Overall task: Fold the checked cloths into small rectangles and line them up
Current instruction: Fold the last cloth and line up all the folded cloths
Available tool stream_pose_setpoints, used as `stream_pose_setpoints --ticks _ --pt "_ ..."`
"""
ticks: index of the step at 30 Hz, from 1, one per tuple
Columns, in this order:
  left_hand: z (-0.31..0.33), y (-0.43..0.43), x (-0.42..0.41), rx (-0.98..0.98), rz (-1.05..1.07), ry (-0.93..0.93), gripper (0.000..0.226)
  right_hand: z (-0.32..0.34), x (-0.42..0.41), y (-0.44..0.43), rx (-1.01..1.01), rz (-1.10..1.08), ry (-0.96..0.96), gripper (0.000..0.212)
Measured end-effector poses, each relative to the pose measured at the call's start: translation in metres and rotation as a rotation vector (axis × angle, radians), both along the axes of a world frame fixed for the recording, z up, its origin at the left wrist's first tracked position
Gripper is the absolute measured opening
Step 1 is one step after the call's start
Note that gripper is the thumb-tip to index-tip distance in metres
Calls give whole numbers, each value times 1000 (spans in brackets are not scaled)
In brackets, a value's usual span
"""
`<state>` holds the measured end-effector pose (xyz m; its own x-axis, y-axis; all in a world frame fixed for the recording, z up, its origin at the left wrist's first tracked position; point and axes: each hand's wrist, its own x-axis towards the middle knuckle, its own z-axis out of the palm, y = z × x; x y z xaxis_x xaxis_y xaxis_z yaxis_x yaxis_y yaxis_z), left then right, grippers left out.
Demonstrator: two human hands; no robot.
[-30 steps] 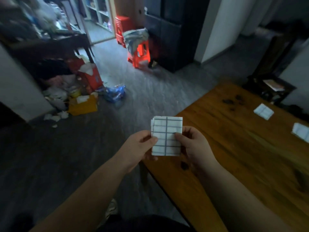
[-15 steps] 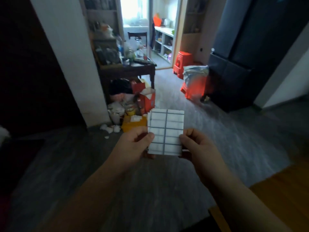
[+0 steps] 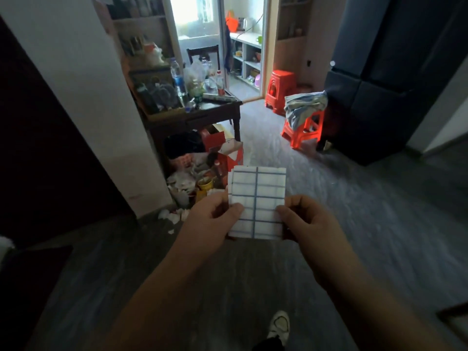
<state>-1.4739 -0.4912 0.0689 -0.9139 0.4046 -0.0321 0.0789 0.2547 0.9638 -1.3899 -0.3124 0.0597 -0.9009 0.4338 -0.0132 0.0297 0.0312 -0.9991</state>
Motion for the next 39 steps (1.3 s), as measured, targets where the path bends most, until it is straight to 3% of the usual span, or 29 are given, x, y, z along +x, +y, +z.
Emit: stream_pose_setpoints --ticks 12,23,32,39 --pt "18 216 -192 -64 -88 142 12 8 -181 203 3 -148 47 8" --pt "2 379 -356 40 -222 56 9 4 -322 341 40 -357 -75 10" --pt "12 542 -507 89 -553 28 12 20 -431 460 17 -697 -69 10" --pt "8 681 -525 110 -757 30 7 16 -429 550 27 -957 -86 10"
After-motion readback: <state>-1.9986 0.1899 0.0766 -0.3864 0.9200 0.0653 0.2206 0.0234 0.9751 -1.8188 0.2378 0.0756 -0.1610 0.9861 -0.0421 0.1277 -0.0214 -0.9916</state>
